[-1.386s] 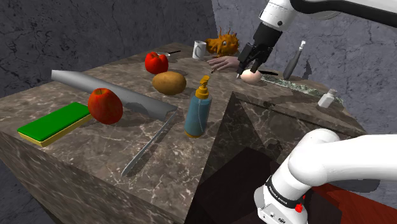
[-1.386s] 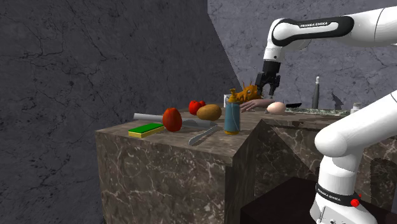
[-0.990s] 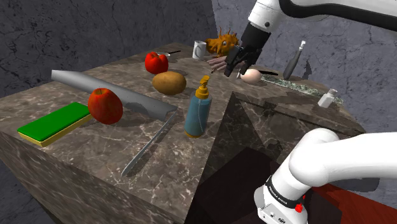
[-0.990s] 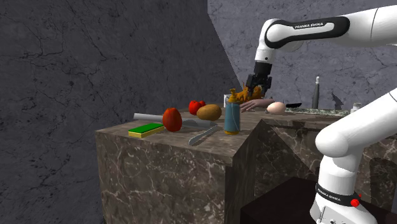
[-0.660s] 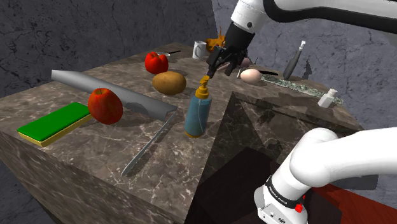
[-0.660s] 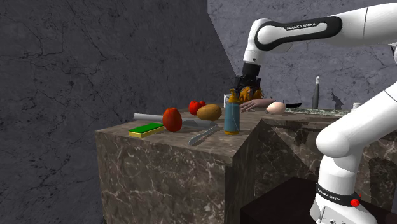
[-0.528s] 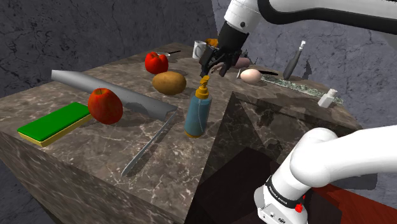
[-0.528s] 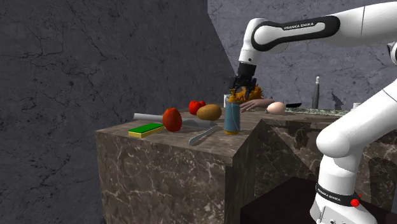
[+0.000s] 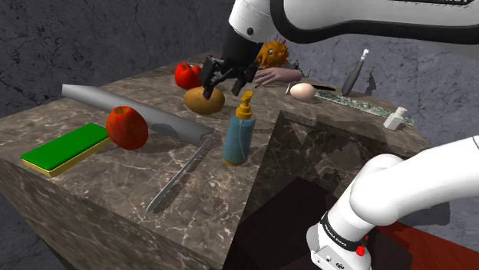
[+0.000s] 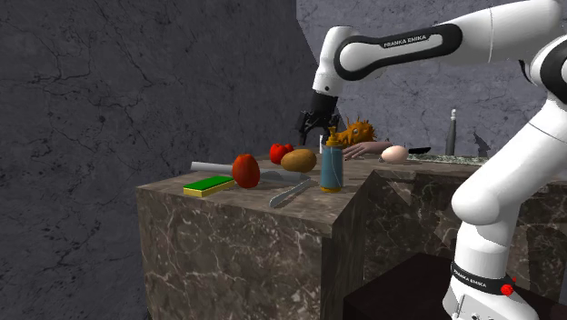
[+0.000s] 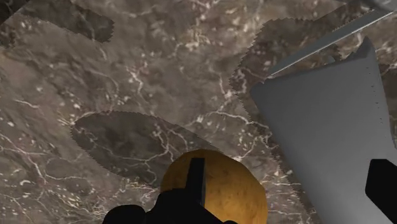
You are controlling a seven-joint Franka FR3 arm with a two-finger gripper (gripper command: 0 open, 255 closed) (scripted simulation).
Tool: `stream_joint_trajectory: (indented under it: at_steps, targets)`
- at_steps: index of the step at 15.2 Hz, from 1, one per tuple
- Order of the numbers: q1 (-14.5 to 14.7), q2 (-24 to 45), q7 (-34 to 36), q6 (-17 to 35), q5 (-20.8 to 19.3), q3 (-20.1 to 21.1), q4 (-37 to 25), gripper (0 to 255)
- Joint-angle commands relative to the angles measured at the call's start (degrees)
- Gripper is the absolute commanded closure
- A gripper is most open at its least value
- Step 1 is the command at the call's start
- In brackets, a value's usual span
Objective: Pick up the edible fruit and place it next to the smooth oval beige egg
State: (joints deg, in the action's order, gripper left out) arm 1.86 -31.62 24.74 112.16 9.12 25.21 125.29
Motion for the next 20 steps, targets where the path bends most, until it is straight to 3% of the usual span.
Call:
stream_joint_trajectory:
  at_steps: [1, 5, 9, 13, 15, 20]
  targets:
    - [-0.38, 2.8, 2.95, 1.8, -0.79, 3.02, -2.03, 0]
    - [-1.78, 9.15, 9.09, 4.56, -4.12, 9.22, -7.13, 0]
    - [-3.65, 16.83, 16.42, 6.3, -10.19, 16.09, -13.42, 0]
    - [-4.74, 26.84, 25.6, 6.14, -20.41, 23.3, -21.19, 0]
    - [-3.75, 33.06, 30.79, 4.83, -27.34, 26.2, -25.82, 0]
    - [-2.58, 36.24, 33.04, 6.63, -30.79, 25.91, -25.59, 0]
